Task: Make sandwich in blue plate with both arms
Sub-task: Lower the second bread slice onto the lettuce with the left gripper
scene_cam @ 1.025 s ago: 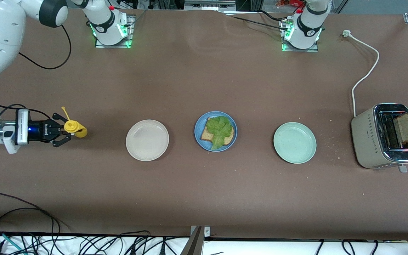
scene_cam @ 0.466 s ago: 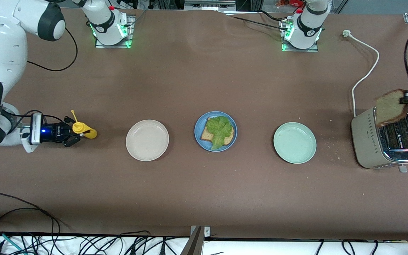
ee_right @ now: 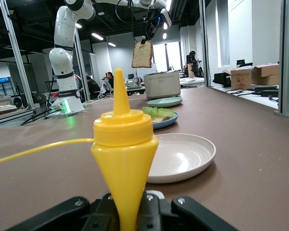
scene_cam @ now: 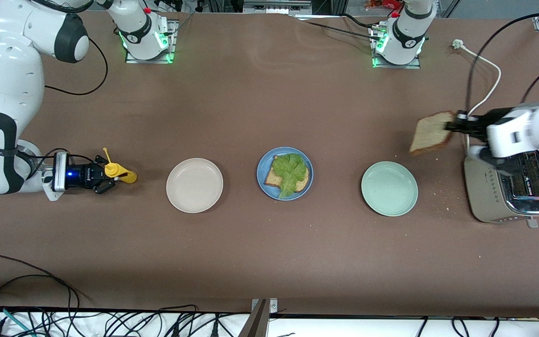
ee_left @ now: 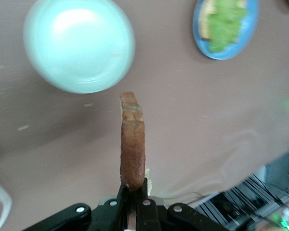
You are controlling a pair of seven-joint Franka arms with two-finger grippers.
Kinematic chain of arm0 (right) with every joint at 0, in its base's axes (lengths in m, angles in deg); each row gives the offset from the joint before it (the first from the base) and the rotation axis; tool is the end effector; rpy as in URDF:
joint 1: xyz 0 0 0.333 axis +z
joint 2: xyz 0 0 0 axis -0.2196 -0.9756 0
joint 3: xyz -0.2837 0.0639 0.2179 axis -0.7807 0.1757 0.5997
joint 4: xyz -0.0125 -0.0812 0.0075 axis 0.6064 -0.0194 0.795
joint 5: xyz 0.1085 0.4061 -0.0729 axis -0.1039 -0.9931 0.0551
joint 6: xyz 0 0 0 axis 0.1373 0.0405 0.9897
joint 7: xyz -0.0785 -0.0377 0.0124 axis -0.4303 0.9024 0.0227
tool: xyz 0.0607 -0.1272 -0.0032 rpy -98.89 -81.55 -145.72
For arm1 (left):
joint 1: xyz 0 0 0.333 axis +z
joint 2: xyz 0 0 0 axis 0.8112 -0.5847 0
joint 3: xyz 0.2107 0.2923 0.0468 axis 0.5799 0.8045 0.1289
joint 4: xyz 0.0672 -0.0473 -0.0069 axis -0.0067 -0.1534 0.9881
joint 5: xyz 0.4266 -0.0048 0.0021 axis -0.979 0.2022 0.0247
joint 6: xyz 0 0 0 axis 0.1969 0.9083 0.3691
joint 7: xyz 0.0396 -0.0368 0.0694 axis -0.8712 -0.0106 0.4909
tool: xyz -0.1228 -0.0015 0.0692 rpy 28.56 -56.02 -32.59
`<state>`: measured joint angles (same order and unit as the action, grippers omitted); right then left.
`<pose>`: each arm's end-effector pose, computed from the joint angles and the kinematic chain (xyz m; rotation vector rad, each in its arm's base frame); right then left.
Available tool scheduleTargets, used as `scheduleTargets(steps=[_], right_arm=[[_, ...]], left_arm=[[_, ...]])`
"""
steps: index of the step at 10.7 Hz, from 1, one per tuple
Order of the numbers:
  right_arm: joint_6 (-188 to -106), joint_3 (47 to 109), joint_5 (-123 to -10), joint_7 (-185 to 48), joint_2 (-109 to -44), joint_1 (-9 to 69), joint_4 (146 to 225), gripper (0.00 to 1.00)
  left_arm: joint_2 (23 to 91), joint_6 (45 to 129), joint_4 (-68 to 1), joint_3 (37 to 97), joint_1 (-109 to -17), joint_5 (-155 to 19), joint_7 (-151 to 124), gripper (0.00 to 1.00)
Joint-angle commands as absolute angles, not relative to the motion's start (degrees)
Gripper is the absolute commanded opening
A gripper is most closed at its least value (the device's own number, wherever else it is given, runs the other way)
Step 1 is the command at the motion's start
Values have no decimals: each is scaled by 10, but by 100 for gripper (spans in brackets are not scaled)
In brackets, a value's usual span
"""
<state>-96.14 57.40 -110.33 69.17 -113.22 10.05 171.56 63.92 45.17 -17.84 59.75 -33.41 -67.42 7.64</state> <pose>0.6572 -0.1092 0.0996 -1.2710 -1.2420 -0.9912 0.6292 -0.0418 0.4959 2.6925 -0.4838 -0.5789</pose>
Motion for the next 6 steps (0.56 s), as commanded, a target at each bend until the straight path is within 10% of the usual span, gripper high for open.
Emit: scheduleTargets(steps=[1, 6], right_arm=[[-948, 583, -1112, 690, -1148, 81, 1694, 0], [-945, 582, -1112, 672, -1147, 82, 1687, 81]], left_arm=[[551, 485, -167, 598, -390, -519, 40, 0], [428, 641, -167, 598, -475, -344, 46, 0]])
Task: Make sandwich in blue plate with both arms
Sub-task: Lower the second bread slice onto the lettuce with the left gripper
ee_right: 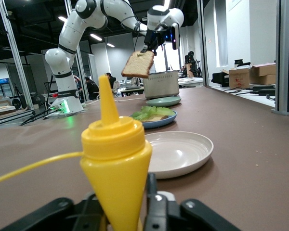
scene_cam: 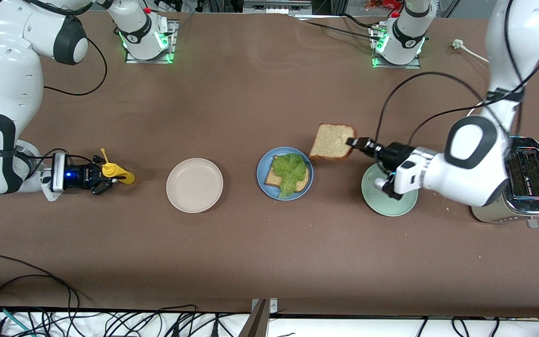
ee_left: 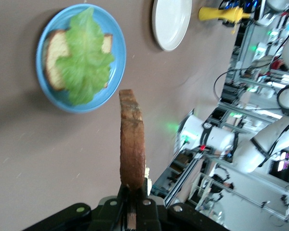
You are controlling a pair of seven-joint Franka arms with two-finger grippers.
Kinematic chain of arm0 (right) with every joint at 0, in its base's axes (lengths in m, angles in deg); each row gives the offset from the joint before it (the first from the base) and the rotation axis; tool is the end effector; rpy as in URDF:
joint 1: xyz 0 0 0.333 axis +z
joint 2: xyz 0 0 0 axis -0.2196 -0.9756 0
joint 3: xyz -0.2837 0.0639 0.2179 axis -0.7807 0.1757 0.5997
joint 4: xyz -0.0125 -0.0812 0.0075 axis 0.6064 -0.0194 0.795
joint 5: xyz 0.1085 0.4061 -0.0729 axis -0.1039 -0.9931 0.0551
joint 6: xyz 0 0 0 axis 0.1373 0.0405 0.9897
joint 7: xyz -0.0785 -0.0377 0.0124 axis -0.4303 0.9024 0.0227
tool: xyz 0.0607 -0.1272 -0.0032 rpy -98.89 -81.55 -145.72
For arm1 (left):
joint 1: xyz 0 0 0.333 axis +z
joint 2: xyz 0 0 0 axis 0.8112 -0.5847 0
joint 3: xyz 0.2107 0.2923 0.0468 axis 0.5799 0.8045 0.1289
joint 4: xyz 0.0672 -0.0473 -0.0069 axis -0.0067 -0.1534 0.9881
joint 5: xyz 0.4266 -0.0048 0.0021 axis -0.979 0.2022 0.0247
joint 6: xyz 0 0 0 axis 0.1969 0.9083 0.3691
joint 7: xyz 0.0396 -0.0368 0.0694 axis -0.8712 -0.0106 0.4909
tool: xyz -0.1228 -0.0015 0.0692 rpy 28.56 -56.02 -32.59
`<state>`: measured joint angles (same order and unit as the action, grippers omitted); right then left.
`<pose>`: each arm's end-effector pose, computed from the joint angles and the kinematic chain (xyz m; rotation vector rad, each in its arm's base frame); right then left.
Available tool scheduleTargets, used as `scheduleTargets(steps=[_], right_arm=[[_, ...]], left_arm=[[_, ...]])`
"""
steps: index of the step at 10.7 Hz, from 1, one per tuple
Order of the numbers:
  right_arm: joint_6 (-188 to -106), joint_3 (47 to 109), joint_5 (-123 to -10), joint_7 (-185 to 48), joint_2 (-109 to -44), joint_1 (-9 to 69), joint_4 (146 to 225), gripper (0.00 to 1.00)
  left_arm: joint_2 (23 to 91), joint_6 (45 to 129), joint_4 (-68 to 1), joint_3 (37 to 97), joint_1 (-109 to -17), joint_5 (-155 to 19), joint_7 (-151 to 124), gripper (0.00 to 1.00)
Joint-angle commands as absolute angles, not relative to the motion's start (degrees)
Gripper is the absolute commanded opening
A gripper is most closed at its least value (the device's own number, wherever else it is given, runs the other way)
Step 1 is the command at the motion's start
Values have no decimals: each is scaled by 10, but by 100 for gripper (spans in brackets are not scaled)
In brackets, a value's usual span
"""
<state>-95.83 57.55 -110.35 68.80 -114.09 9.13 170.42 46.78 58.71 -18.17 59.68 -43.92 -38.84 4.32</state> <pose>0.6582 -0.1171 0.0957 -1.2750 -1.2345 -0.9928 0.6724 -0.2154 0.3553 2.1429 -0.3086 -0.5918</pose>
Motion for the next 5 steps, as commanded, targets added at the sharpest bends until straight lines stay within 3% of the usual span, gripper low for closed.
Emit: scheduleTargets(steps=[1, 2, 5], right_arm=[[-944, 583, -1112, 668, -1147, 82, 1687, 90], [-943, 582, -1112, 654, -1146, 81, 1686, 100], [-943, 572, -1088, 638, -1145, 51, 1671, 100]], left_arm=[[414, 668, -168, 598, -489, -343, 48, 0], [396, 693, -169, 598, -502, -333, 57, 0], [334, 725, -173, 599, -514, -259, 211, 0]])
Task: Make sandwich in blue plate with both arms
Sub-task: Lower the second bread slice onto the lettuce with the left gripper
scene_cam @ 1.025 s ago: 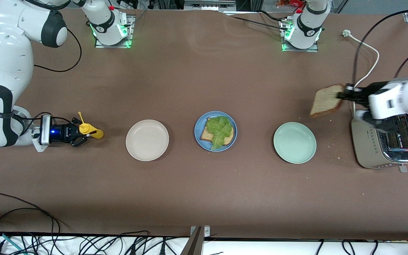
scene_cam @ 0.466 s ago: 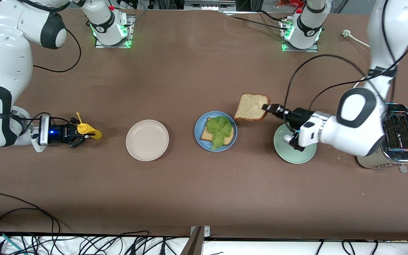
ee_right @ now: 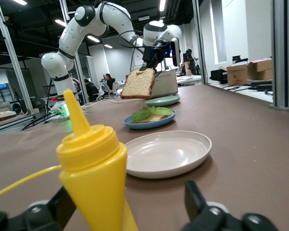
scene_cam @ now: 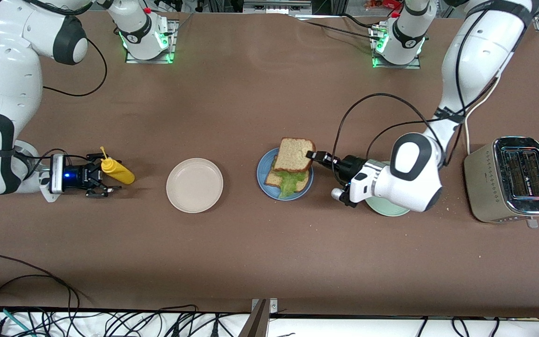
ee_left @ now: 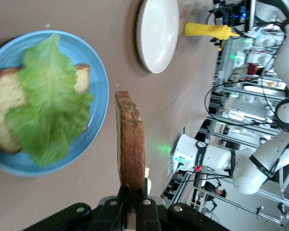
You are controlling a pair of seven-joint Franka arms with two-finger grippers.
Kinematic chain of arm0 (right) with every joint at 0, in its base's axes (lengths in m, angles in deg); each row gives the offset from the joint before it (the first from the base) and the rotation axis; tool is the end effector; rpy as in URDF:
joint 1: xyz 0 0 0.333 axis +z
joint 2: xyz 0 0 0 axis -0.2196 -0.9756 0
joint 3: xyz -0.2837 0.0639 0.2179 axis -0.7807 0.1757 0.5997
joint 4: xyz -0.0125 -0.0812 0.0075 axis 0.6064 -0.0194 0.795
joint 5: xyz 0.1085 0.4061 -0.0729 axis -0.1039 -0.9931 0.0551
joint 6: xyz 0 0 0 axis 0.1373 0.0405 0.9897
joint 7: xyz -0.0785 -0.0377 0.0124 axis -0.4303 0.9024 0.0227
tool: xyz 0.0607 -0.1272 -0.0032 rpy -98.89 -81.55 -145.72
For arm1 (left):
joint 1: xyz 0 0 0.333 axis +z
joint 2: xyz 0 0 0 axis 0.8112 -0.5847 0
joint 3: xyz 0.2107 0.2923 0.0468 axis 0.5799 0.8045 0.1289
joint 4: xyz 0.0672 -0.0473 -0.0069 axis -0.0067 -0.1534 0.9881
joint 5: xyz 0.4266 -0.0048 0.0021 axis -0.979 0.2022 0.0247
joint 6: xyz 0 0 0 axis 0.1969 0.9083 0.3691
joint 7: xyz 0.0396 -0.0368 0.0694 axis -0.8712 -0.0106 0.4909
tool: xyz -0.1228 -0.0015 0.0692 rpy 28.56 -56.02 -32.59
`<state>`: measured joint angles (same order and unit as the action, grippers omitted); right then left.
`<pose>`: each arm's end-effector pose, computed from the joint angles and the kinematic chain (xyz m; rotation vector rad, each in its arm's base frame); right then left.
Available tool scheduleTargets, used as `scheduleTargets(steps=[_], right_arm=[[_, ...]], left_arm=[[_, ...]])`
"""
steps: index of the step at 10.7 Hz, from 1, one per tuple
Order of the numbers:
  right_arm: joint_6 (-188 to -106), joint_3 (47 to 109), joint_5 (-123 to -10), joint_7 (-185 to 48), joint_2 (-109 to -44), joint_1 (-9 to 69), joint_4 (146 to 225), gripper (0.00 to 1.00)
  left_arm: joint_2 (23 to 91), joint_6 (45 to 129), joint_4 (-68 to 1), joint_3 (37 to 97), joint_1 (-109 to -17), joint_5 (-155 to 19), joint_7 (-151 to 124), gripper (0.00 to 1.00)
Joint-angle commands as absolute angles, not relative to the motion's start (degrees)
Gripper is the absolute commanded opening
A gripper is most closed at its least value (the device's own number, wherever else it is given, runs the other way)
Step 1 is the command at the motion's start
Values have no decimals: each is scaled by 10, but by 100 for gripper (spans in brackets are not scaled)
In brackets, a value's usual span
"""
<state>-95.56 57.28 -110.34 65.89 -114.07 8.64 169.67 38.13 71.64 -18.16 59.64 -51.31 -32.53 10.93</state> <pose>0.6608 -0.1245 0.1006 -1.3018 -1.2053 -0.9651 0.6749 -0.3064 0.2642 2.0474 -0.3139 -0.4976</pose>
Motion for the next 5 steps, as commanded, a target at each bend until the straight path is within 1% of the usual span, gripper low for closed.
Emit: scheduleTargets(steps=[1, 4, 5], right_arm=[[-943, 572, -1069, 637, -1145, 36, 1665, 100], [-940, 558, -1030, 582, -1136, 15, 1632, 100], [-933, 534, -1026, 536, -1119, 22, 1627, 100]], left_arm=[[321, 734, -173, 599, -514, -249, 248, 0], [294, 769, -175, 600, -524, -250, 281, 0], [292, 769, -175, 602, -525, -255, 281, 13]])
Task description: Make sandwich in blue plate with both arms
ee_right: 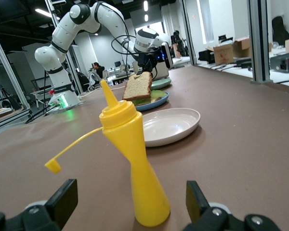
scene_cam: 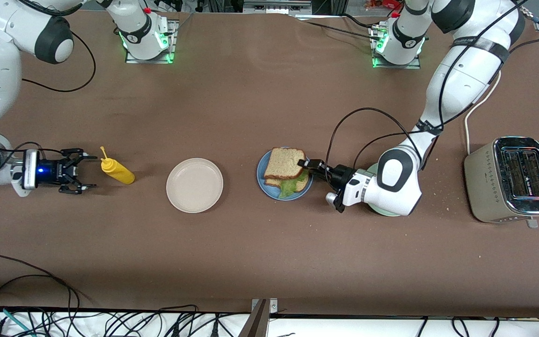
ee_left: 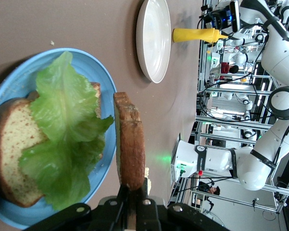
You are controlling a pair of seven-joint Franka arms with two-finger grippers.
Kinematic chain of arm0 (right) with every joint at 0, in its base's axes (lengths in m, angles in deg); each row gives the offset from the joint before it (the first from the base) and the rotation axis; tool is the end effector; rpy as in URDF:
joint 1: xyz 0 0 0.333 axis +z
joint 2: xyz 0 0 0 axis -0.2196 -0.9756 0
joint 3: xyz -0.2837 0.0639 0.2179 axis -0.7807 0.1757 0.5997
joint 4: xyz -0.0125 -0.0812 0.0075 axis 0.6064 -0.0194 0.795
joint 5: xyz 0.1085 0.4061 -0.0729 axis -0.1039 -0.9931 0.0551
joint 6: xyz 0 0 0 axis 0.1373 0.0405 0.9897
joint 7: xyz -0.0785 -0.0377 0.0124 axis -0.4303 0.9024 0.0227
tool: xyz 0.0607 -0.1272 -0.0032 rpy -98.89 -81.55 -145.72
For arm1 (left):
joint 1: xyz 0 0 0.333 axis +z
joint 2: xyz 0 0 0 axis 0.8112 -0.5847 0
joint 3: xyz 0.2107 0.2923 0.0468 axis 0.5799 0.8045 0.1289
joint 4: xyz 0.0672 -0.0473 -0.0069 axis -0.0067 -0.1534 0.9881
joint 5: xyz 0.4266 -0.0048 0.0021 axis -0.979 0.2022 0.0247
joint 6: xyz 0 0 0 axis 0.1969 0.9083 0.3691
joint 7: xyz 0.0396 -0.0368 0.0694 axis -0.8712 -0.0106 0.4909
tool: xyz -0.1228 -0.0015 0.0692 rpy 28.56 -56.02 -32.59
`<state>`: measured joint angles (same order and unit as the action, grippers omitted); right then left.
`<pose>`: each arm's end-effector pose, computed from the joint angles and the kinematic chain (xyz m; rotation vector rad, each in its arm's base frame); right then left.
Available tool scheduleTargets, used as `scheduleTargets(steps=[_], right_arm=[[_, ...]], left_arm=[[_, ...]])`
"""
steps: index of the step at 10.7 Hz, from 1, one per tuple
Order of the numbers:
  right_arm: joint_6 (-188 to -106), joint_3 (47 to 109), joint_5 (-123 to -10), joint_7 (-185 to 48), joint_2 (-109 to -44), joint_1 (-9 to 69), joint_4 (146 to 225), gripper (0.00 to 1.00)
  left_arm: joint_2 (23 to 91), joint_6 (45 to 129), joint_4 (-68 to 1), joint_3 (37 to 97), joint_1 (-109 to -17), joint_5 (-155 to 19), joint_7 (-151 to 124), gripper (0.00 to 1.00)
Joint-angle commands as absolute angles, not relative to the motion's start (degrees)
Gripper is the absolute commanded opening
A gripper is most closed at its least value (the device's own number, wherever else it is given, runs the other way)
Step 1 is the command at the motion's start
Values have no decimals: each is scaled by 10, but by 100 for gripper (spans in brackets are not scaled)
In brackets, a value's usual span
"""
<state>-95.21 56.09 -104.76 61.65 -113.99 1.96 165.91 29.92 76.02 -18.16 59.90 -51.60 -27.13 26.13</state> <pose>0.6463 -0.2126 0.1149 -1.4237 -1.1844 -0.8969 0.6735 -0.3112 0.1736 1.9115 -0.3799 -0.3795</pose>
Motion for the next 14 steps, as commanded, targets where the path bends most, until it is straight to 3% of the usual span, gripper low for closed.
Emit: scheduleTargets(steps=[1, 5, 9, 14], right_arm=[[-929, 521, -1002, 488, -1088, 37, 1627, 100], [-935, 507, -927, 186, -952, 104, 1627, 100], [-938, 507, -926, -19, -890, 165, 1627, 100], [-957, 506, -849, -242, -838, 229, 1612, 100]], left_arm=[[293, 769, -175, 604, -525, -258, 283, 98], [305, 769, -166, 606, -517, -359, 292, 100], [351, 764, -166, 609, -507, -469, 263, 100], [493, 649, -166, 612, -475, -644, 149, 100]])
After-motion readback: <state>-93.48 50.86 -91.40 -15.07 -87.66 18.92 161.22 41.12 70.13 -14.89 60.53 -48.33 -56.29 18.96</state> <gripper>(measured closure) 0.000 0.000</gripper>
